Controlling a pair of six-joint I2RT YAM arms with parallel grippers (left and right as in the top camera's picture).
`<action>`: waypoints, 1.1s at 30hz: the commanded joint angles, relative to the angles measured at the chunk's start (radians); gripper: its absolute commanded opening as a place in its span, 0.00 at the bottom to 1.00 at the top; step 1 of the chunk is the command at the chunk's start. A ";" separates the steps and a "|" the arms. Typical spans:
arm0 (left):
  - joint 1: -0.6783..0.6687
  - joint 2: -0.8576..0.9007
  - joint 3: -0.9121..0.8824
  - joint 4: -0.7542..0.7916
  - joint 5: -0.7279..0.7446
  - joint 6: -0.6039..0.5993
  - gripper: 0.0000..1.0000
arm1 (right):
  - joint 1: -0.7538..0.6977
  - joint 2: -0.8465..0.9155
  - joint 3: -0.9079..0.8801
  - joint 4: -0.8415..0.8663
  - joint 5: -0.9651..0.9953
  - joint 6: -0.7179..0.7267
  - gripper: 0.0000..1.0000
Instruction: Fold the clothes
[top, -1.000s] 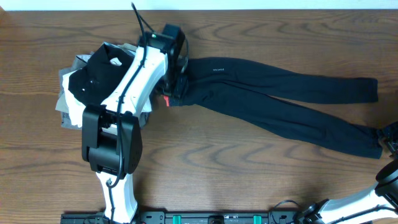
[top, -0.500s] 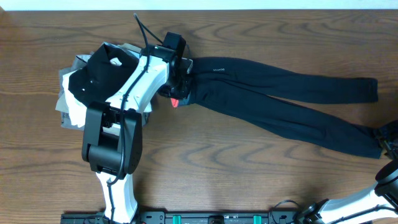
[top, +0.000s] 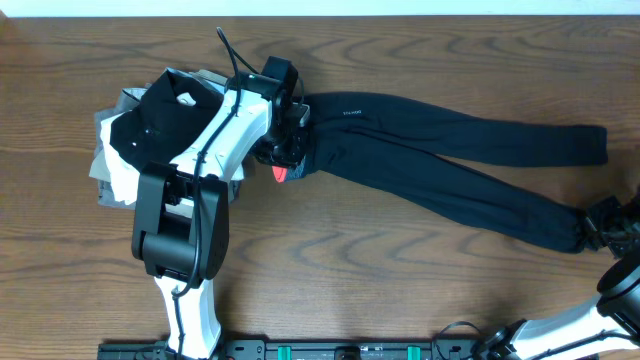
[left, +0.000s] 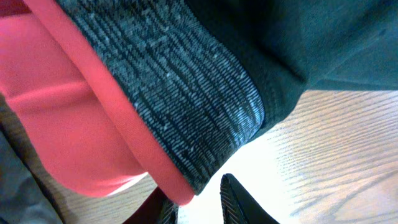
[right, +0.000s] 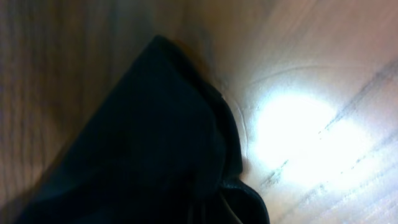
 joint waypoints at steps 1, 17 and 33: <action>0.005 -0.005 0.003 -0.010 -0.019 0.003 0.25 | -0.066 0.008 0.108 -0.065 -0.004 0.002 0.01; 0.000 -0.005 -0.003 -0.100 0.164 -0.006 0.58 | -0.135 -0.008 0.514 -0.267 -0.056 -0.083 0.01; -0.088 -0.001 -0.070 0.292 0.140 -0.002 0.57 | -0.127 -0.008 0.514 -0.271 -0.057 -0.079 0.01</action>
